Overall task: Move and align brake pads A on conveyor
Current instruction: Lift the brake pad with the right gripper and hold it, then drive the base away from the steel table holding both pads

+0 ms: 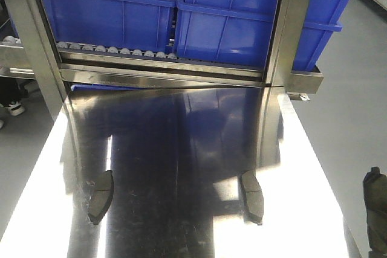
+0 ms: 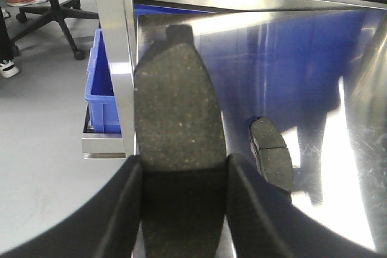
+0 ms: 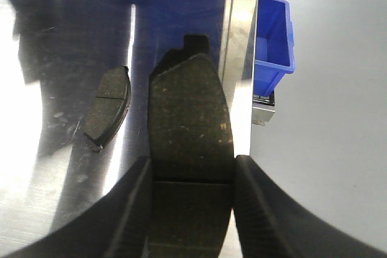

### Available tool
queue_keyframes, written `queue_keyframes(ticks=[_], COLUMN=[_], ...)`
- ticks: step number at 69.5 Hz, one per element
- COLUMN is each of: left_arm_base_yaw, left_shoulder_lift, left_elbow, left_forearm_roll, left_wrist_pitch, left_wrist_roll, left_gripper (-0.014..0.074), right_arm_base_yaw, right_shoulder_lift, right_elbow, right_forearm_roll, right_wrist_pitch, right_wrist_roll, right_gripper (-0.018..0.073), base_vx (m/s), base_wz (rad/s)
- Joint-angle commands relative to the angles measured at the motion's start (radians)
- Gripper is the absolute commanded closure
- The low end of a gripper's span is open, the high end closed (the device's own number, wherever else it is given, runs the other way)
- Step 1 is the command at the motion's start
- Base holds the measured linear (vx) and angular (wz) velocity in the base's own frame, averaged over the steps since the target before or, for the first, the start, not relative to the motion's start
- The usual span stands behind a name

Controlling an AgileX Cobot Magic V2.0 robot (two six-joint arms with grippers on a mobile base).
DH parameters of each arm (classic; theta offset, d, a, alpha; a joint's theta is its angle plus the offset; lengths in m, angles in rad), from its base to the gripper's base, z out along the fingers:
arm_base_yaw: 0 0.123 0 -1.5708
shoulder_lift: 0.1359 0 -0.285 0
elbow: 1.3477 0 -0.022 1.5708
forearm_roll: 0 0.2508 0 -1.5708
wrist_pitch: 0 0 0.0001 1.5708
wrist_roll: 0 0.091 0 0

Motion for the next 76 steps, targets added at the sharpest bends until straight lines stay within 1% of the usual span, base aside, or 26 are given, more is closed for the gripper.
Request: queue_keyframes(ticks=[1, 51, 76], left_arm_base_yaw=[-0.005, -0.005, -0.005], left_shoulder_lift=[0.005, 0.005, 0.006], left_elbow=[-0.028, -0.028, -0.028], left_forearm_roll=[-0.004, -0.004, -0.004], left_wrist_pitch=[-0.096, -0.096, -0.096], left_wrist_roll=[0.0, 0.0, 0.0], left_gripper=[0.0451, 0.0451, 0.0451], right_arm_base_yaw=[0.002, 0.001, 0.0], right_shoulder_lift=[0.001, 0.001, -0.001], right_elbow=[-0.028, -0.028, -0.028], right_forearm_roll=[0.0, 0.0, 0.0], right_wrist_pitch=[-0.081, -0.081, -0.08], right_wrist_roll=[-0.008, -0.008, -0.008], right_gripper=[0.048, 0.048, 0.048], base_vx=[0.0, 0.0, -0.12], base_wz=[0.0, 0.0, 0.13])
